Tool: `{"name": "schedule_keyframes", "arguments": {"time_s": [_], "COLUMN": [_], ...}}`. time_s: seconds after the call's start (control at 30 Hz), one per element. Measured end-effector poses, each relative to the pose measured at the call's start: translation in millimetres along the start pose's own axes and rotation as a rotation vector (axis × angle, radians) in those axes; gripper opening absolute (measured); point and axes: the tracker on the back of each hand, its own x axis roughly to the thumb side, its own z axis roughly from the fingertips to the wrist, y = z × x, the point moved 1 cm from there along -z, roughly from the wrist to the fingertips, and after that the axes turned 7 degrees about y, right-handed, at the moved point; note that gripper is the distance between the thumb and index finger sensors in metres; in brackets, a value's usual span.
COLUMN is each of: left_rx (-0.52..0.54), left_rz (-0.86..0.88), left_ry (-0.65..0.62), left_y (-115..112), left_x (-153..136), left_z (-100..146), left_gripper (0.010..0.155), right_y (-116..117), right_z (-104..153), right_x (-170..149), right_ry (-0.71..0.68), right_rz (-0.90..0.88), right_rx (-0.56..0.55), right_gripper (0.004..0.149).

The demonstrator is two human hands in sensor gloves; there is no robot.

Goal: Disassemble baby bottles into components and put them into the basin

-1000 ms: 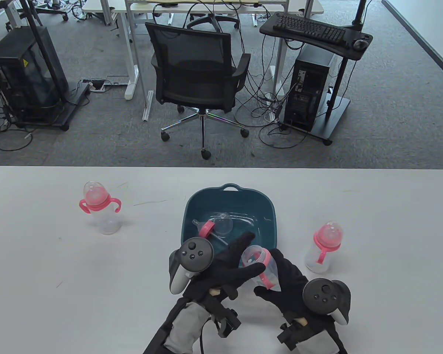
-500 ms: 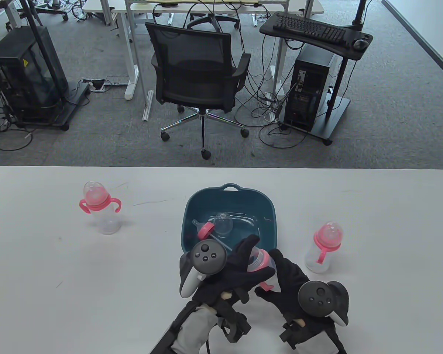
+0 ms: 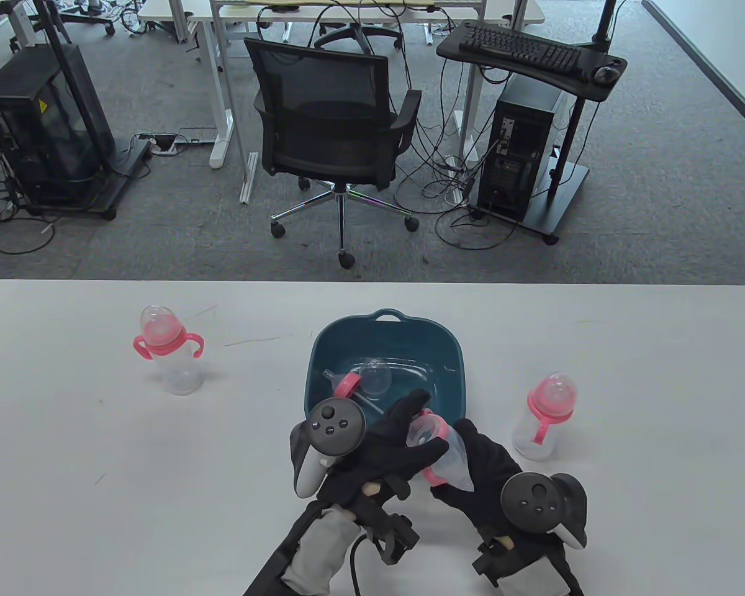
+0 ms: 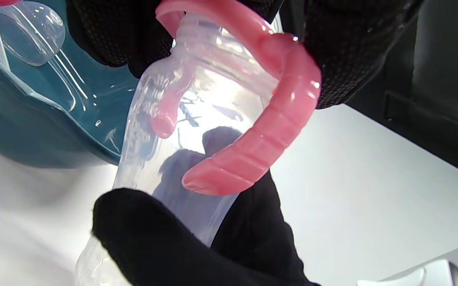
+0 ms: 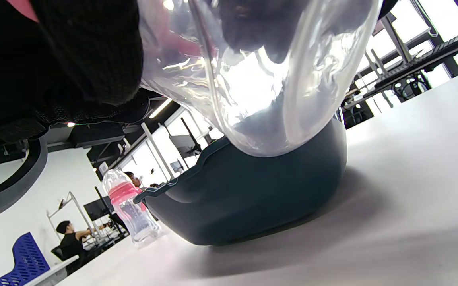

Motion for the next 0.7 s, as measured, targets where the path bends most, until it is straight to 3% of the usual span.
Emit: {"name": "schedule_keyframes", "arguments": {"time_s": [0.37,0.7], "left_rx": [0.019,0.157], "left_rz": [0.188,0.347], "left_ry": [-0.063,-0.107], "left_y": [12.6,47.9], "left_x": [-2.7,-4.2], "left_z": [0.5,6.8], "left_gripper": [0.079,0.08], "right_y": [-2.8,-8.6], "right_z": [0.2,1.1], "right_x": [-2.5,-6.9], "right_ry": [0.012,0.035], "right_rz": [-0.014,-0.014], "right_rx": [-0.014,-0.026], "right_gripper": [0.093,0.093]}}
